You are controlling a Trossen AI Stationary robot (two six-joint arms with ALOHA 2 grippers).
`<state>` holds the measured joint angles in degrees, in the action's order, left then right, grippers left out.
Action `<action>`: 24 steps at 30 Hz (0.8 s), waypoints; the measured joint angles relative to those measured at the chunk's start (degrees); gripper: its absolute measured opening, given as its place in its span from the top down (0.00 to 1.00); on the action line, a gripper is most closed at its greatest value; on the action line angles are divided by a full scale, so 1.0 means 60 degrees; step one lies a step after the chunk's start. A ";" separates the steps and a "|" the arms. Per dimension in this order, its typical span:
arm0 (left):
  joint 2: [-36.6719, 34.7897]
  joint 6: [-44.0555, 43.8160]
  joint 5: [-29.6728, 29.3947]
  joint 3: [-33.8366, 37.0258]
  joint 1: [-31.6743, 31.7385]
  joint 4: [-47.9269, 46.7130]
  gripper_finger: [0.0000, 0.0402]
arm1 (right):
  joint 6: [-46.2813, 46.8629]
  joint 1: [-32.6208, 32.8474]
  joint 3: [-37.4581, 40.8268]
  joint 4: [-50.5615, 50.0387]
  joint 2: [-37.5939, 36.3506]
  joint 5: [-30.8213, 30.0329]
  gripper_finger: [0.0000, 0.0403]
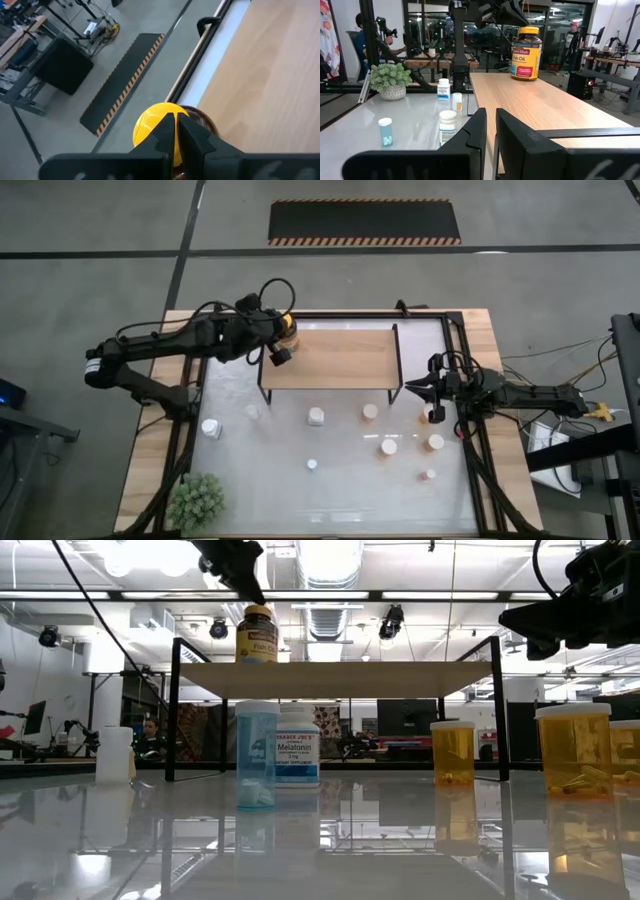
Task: Pick and place medicine bottles onto shelf by color
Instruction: Put the yellow pill bottle on the shelf, then put the orange pill bottle on the shelf
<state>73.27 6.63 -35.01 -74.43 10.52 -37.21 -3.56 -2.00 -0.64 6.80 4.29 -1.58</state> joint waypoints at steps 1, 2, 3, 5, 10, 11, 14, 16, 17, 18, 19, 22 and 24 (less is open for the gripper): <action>0.0001 0.0047 -0.0046 -0.0001 0.0000 -0.0068 0.99 | 0.0017 -0.0003 0.0000 -0.0006 0.0000 0.0000 0.92; -0.0005 0.0099 -0.0088 -0.0005 0.0000 -0.0158 0.99 | 0.0024 0.0000 0.0000 -0.0012 0.0000 0.0000 0.92; -0.0031 0.0136 -0.0106 -0.0008 0.0000 -0.0242 0.99 | 0.0023 0.0001 0.0000 -0.0020 0.0000 0.0000 0.92; -0.0085 0.0191 -0.0127 -0.0008 0.0004 -0.0341 0.99 | 0.0027 -0.0003 0.0000 -0.0021 0.0000 0.0000 0.92; -0.0188 0.0219 -0.0262 0.0003 0.0011 -0.0429 0.99 | 0.0027 0.0001 0.0003 -0.0020 0.0000 0.0000 0.92; -0.0201 0.0219 -0.0262 0.0003 0.0018 -0.0435 0.99 | 0.0030 0.0001 0.0000 -0.0020 0.0000 0.0000 0.92; -0.0207 0.0223 -0.0262 0.0003 0.0022 -0.0437 0.99 | 0.0035 -0.0003 0.0001 -0.0020 0.0000 0.0000 0.92; -0.0207 0.0223 -0.0266 0.0012 0.0022 -0.0354 0.99 | 0.0119 -0.0003 0.0000 -0.0020 0.0000 0.0000 0.92; -0.0207 0.0223 -0.0261 0.0012 0.0017 -0.0260 0.99 | 0.0151 0.0001 0.0000 -0.0020 0.0000 0.0000 0.92; -0.0207 0.0223 -0.0262 -0.0041 -0.0025 -0.0226 0.99 | 0.0215 -0.0003 -0.0001 -0.0020 0.0000 0.0000 0.92; -0.0203 0.0223 -0.0262 -0.0141 -0.0075 -0.0221 0.99 | 0.0306 -0.0003 -0.0008 -0.0020 0.0000 0.0000 0.92; -0.0217 0.0216 -0.0265 -0.0512 -0.0382 -0.0044 0.99 | 0.0448 -0.0003 -0.0094 -0.0051 0.0000 0.0018 0.92; -0.0264 0.0211 -0.0266 -0.0595 -0.0709 0.0282 0.99 | 0.0433 0.0000 -0.0197 -0.0019 0.0000 0.0018 0.92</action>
<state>71.69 7.90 -36.60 -78.00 6.27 -35.52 -0.96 -2.00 -1.83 6.68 4.29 -1.48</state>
